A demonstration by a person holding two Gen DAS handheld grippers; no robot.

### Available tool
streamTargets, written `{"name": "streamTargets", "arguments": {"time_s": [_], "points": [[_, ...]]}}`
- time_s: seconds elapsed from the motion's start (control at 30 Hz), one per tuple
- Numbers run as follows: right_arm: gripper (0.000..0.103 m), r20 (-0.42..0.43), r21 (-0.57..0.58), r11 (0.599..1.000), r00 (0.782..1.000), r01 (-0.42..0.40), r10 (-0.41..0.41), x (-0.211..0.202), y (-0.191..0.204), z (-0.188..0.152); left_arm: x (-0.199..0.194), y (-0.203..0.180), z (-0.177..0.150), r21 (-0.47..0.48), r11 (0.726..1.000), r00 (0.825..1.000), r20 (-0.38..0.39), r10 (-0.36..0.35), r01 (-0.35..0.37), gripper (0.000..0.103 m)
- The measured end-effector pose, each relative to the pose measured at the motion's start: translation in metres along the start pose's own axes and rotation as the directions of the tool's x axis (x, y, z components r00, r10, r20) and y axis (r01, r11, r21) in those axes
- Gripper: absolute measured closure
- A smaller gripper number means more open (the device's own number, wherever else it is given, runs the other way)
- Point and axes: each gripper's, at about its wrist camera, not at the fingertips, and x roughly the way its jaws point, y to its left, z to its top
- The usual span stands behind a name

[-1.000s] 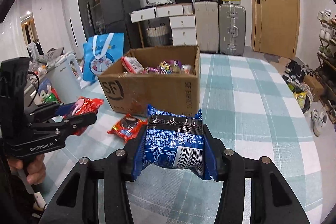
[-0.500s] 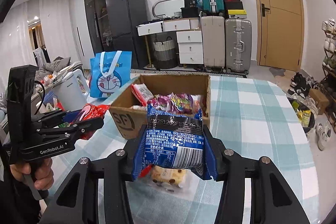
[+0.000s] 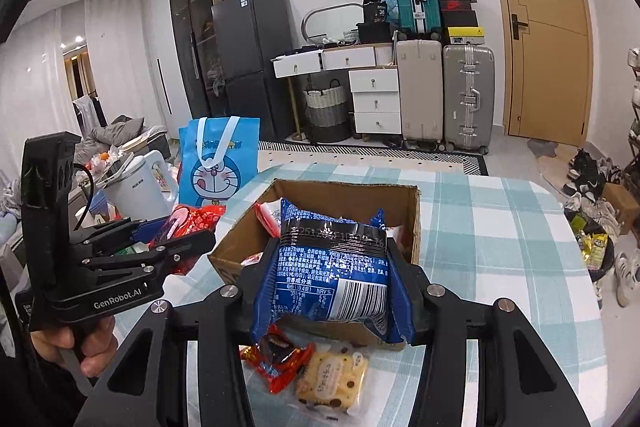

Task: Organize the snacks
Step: 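Carry the red Oreo pack over the box with the left gripper while the right carries the blue pack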

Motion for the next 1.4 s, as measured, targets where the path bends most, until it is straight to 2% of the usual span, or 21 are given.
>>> {"name": "streamTargets", "arguments": {"time_s": [0.3,0.83,1.4], "points": [[0.054,-0.012,0.026,1.0,1.0,-0.016,0.016,0.02,-0.007,0.015,0.018,-0.006,0.019,0.008,1.0,1.0,-0.006,0.003,-0.003,0.061],[0.054,-0.086,0.055,0.998,0.996,-0.018,0.022,0.074,-0.022,0.021,0.081,0.009,0.039,0.003,1.0,0.998,-0.06,0.01,-0.01,0.061],[0.054,-0.135,0.068,0.998,0.991,-0.007,0.016,0.108,-0.029,0.013,0.128,0.005,0.031,0.056,0.998,0.995,-0.094,0.028,-0.022,0.061]]}}
